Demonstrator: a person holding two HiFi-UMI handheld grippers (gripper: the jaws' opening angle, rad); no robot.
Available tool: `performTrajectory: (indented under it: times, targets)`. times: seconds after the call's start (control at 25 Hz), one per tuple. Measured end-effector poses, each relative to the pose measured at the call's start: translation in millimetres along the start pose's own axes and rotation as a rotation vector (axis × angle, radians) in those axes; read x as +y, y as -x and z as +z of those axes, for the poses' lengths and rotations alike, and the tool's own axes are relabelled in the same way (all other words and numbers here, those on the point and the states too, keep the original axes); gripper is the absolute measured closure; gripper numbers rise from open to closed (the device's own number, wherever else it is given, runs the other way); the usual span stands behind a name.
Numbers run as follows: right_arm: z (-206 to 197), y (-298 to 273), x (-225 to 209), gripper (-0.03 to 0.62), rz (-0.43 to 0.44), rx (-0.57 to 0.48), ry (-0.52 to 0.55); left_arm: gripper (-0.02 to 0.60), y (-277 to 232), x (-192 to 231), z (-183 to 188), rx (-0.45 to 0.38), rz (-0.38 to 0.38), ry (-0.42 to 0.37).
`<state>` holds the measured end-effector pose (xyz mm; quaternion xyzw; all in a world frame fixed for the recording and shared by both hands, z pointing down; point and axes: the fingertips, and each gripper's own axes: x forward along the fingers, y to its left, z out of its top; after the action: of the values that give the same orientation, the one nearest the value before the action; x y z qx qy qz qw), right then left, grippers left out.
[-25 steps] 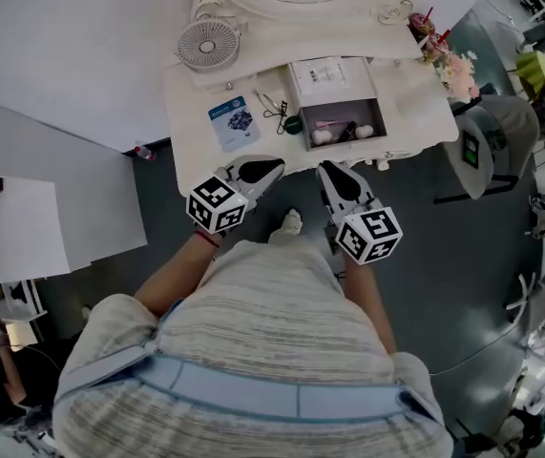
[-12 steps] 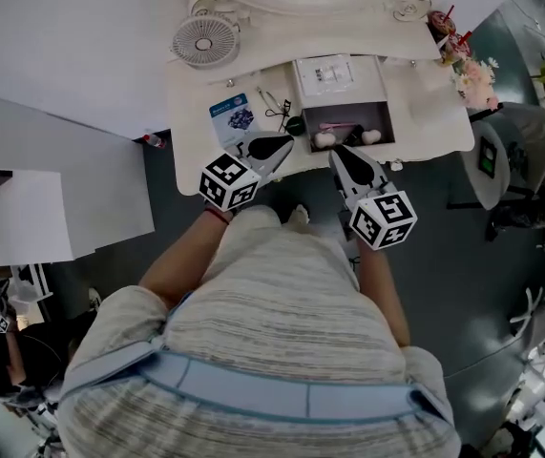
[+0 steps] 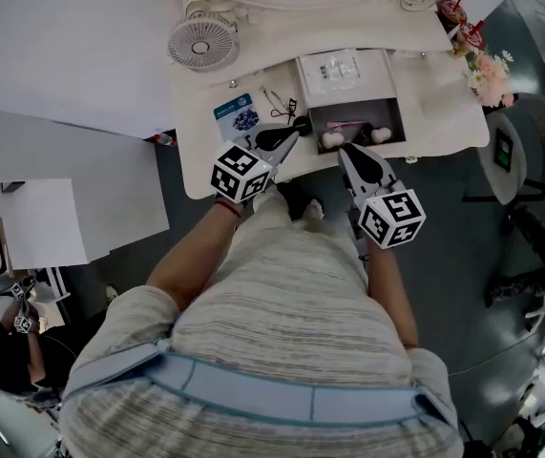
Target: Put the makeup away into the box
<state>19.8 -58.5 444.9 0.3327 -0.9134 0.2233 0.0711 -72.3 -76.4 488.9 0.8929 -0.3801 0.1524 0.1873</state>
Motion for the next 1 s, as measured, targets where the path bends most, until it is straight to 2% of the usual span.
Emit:
performTrajectory:
  times: [0.36, 0.44, 0.56, 1.0]
  targets:
    - [-2, -2, -14, 0.583, -0.020, -0.014, -0.031, 0.563, -22, 30, -13, 0.083, 0.062, 0.016]
    - [-3, -1, -16, 0.583, -0.026, -0.016, -0.034, 0.535, -27, 36, -16, 0.100, 0.082, 0.018]
    - [-4, 1, -20, 0.583, -0.034, -0.018, -0.041, 0.429, -35, 45, -22, 0.132, 0.117, 0.024]
    - [-8, 4, -29, 0.583, -0.064, -0.016, -0.057, 0.407, -57, 80, -42, 0.230, 0.226, 0.055]
